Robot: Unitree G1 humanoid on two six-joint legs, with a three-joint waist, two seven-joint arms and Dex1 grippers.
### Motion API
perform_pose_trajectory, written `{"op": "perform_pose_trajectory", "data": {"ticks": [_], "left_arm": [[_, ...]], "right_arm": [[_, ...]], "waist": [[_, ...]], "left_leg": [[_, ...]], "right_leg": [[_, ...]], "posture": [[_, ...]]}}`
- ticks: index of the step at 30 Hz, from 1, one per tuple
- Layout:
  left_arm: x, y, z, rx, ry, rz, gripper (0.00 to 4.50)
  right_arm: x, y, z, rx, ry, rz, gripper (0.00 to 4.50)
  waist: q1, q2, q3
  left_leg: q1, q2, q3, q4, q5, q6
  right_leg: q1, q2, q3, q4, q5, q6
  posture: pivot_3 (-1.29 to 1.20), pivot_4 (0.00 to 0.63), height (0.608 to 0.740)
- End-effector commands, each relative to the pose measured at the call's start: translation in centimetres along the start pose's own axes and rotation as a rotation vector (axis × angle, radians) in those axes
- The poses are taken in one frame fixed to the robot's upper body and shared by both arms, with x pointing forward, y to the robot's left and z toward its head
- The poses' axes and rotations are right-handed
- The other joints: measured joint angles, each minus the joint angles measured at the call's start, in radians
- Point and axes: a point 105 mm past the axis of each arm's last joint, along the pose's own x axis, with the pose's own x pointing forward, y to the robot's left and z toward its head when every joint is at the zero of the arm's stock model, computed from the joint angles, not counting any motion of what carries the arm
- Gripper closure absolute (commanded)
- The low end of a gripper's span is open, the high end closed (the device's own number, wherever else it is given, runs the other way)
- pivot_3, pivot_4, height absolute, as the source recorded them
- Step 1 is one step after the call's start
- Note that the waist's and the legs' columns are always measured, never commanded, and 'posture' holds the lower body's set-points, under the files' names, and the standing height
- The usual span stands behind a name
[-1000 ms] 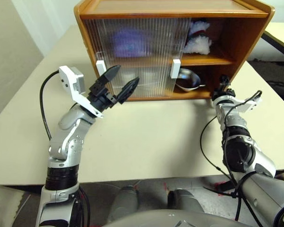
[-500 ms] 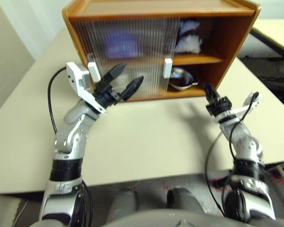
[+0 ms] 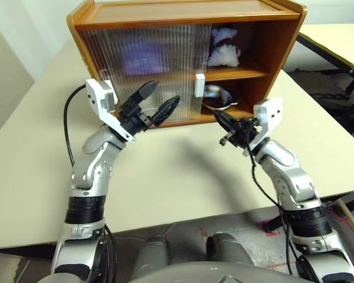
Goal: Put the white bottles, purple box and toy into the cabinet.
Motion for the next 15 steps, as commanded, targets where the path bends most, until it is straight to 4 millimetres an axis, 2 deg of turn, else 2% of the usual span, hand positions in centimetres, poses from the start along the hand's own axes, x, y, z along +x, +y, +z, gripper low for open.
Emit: {"op": "perform_pose_trajectory", "data": {"ticks": [1,7,15], "left_arm": [[-0.2,-0.1,0.1,0.021,0.006,0.004,0.0],[-0.5,-0.1,0.2,0.027,0.005,0.022,0.0],[-0.9,-0.1,0.5,0.044,0.004,0.04,0.0]], "right_arm": [[1.8,1.0,0.5,-0.039,-0.03,0.002,4.45],[4.3,1.5,0.1,-0.075,-0.038,-0.011,4.45],[6.3,-0.2,-0.4,-0.115,-0.058,-0.192,4.45]], "waist": [[0.002,-0.001,-0.001],[0.009,-0.003,-0.002],[0.029,-0.003,-0.002]], "left_leg": [[0.0,0.0,0.0,0.0,0.0,0.0],[0.0,0.0,0.0,0.0,0.0,0.0],[-0.001,0.0,0.0,-0.001,0.0,-0.001]], "right_leg": [[0.0,0.0,0.0,0.0,0.0,0.0],[0.001,-0.001,0.0,0.0,0.0,-0.001],[0.0,-0.001,-0.001,0.0,0.001,-0.003]], "posture": [[0.1,0.0,0.74],[0.14,0.0,0.74],[0.17,0.0,0.74]]}}
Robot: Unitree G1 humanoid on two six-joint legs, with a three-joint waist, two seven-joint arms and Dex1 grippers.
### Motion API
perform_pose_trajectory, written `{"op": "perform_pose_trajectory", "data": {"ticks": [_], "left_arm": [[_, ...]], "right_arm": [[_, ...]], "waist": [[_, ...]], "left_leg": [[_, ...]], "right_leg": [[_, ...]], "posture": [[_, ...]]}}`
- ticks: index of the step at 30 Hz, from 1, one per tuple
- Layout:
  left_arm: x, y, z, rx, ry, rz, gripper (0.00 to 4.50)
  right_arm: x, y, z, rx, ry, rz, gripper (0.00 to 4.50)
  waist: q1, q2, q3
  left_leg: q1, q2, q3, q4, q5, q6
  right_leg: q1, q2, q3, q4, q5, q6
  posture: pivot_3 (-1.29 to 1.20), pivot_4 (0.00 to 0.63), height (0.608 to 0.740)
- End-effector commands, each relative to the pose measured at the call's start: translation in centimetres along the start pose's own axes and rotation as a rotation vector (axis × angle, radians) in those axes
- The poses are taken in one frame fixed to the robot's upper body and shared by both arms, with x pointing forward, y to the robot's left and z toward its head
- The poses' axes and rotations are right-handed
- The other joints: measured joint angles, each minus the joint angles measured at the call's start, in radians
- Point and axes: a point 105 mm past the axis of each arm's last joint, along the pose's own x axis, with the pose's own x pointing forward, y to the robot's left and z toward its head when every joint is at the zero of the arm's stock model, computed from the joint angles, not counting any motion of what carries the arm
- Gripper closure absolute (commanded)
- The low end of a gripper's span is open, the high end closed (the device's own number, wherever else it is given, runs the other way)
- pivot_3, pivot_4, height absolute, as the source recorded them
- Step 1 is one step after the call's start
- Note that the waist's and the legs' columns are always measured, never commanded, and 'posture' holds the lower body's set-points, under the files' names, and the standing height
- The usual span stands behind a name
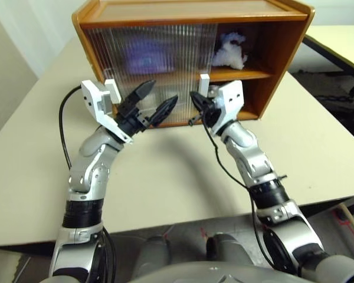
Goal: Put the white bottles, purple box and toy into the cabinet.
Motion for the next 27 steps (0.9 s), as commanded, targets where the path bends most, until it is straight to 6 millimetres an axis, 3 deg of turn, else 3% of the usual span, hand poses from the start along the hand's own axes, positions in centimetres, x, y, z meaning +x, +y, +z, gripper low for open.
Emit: {"op": "perform_pose_trajectory", "data": {"ticks": [1,6,27], "left_arm": [[-0.4,0.0,0.1,0.021,0.011,0.012,0.0],[-0.5,0.1,0.1,0.024,0.012,0.013,0.0],[0.4,-0.3,-0.2,0.002,0.015,-0.028,0.0]], "right_arm": [[0.4,-1.0,-0.3,-0.028,-0.006,-0.083,4.45],[0.5,-2.1,-0.1,-0.084,-0.003,-0.196,4.45],[-3.3,-8.0,-1.7,-0.204,0.091,-0.605,4.45]], "waist": [[0.002,0.0,0.0],[0.005,0.0,0.0],[-0.003,0.0,0.0]], "left_leg": [[0.0,0.0,0.0,0.0,0.0,0.0],[-0.001,0.0,0.0,0.0,0.0,0.0],[-0.004,0.0,0.0,0.0,0.0,0.0]], "right_leg": [[0.0,0.0,0.0,0.0,0.0,0.0],[-0.001,-0.001,0.0,0.0,0.0,0.0],[-0.004,-0.001,0.0,0.001,0.0,0.0]], "posture": [[0.17,0.0,0.74],[0.17,0.0,0.74],[0.1,0.0,0.74]]}}
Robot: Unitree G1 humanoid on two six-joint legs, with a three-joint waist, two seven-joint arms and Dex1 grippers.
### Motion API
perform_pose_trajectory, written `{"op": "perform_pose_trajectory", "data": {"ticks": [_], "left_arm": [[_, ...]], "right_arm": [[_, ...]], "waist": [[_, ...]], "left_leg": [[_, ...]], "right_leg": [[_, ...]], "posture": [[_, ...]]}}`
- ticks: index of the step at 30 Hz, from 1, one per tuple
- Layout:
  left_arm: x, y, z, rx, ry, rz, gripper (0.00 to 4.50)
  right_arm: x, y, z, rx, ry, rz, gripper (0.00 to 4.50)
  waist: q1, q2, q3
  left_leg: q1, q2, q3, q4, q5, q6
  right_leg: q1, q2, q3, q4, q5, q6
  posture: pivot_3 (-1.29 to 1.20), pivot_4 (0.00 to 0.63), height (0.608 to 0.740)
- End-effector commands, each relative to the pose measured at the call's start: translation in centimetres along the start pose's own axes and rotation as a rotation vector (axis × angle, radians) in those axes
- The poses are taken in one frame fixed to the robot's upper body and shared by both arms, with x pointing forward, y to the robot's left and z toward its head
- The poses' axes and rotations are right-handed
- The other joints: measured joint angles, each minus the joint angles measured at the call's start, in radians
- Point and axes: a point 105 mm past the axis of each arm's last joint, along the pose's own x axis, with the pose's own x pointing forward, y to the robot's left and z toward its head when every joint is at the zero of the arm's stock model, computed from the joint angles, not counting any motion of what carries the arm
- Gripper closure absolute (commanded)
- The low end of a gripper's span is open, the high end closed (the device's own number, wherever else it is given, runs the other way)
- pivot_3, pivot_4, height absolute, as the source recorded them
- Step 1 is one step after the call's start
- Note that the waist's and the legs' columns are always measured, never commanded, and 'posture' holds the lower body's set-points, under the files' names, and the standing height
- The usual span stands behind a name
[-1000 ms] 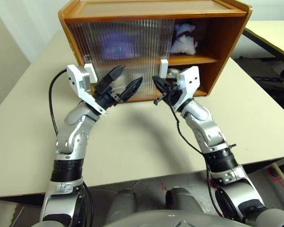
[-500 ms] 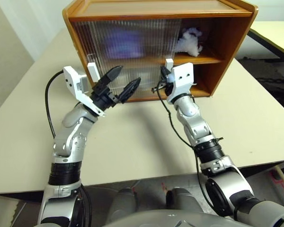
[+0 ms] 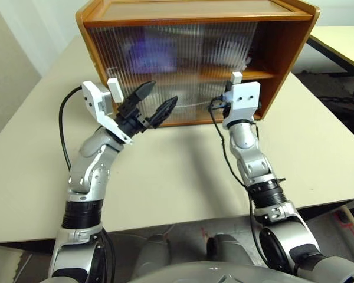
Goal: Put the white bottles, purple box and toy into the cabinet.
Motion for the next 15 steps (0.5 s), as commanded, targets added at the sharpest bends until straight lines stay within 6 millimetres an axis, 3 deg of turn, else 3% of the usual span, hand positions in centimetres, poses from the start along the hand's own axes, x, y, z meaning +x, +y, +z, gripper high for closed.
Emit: {"op": "perform_pose_trajectory", "data": {"ticks": [1,15], "left_arm": [[0.4,-0.2,-0.1,0.004,0.008,-0.022,0.0],[0.4,-0.2,-0.1,0.002,0.004,-0.025,0.0]], "right_arm": [[0.1,-1.8,-1.5,-0.03,0.05,-0.082,4.45],[0.9,-5.6,-2.8,-0.09,0.08,-0.243,4.45]], "waist": [[0.0,0.0,0.0],[-0.003,0.0,0.0]], "left_leg": [[0.0,0.0,0.0,0.0,0.0,0.0],[0.0,0.0,0.0,0.001,0.0,0.0]], "right_leg": [[0.0,0.0,0.0,0.0,0.0,0.0],[0.0,0.0,0.0,0.0,0.0,0.0]], "posture": [[0.1,0.0,0.74],[0.1,0.0,0.74]]}}
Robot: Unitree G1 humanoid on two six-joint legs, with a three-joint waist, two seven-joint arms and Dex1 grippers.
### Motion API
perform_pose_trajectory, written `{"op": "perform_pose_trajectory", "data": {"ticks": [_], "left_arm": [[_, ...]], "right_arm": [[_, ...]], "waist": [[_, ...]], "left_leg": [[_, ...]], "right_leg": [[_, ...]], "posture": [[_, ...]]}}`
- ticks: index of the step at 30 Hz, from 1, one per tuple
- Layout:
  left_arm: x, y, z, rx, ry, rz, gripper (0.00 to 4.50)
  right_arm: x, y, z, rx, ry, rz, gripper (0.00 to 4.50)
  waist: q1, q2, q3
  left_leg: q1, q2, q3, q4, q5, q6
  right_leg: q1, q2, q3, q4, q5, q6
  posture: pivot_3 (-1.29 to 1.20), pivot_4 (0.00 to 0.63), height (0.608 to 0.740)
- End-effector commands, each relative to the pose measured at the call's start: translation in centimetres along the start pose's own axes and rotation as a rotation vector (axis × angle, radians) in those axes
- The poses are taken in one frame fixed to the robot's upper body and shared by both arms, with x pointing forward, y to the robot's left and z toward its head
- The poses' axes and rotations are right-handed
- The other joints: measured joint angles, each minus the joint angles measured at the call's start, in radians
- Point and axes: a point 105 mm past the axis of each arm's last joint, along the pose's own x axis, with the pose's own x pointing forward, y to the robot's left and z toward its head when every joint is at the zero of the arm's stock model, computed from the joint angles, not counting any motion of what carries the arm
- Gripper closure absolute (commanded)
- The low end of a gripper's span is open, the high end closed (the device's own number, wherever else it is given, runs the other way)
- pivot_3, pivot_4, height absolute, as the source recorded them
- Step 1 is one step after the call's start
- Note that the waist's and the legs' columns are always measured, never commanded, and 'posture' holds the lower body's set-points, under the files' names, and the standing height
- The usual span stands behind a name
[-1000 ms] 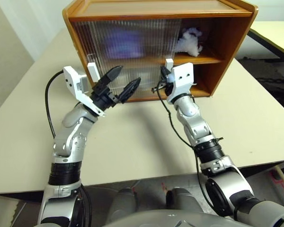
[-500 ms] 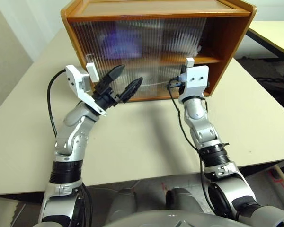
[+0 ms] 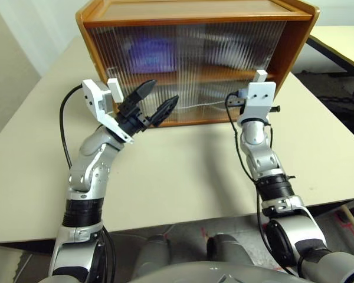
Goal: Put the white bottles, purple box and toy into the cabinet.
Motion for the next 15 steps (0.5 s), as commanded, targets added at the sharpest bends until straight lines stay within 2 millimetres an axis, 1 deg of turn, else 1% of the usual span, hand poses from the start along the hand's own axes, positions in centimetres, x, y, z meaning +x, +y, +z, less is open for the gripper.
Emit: {"op": "perform_pose_trajectory", "data": {"ticks": [1,4,7,12,15], "left_arm": [[0.2,-0.2,-0.2,0.001,0.008,-0.012,0.0],[0.2,-0.1,-0.2,0.001,0.008,-0.01,0.0],[0.2,-0.1,-0.2,0.001,0.007,-0.007,0.0],[0.1,-0.1,-0.2,0.002,0.007,-0.005,0.0],[0.1,-0.1,-0.2,0.003,0.007,-0.005,0.0]], "right_arm": [[0.5,-1.2,-0.5,-0.019,0.008,-0.061,4.45],[0.7,-1.7,-0.6,-0.041,0.008,-0.092,4.45],[1.0,-2.8,-0.9,-0.081,0.009,-0.15,4.45],[1.3,-3.7,-1.2,-0.097,0.01,-0.188,4.45],[1.3,-3.8,-1.3,-0.097,0.01,-0.191,4.45]], "waist": [[-0.003,0.0,0.0],[-0.005,0.0,0.0],[-0.007,0.0,0.0],[-0.012,0.0,0.0],[-0.016,0.0,0.0]], "left_leg": [[0.0,0.0,0.0,0.0,0.0,0.0],[0.0,0.0,0.0,0.0,0.0,0.0],[0.0,0.0,0.0,0.0,0.0,0.0],[0.0,0.0,0.0,0.0,0.0,0.0],[0.0,0.0,0.0,0.0,0.0,0.001]], "right_leg": [[0.0,0.0,0.0,0.0,0.0,0.0],[0.0,0.0,0.0,0.0,0.0,0.0],[0.0,0.0,0.0,0.0,0.0,0.0],[0.0,0.0,0.001,0.0,0.0,0.0],[0.0,0.0,0.001,0.0,0.0,0.0]], "posture": [[0.1,0.0,0.74],[0.1,0.0,0.74],[0.11,0.0,0.74],[0.11,0.0,0.74],[0.11,0.0,0.74]]}}
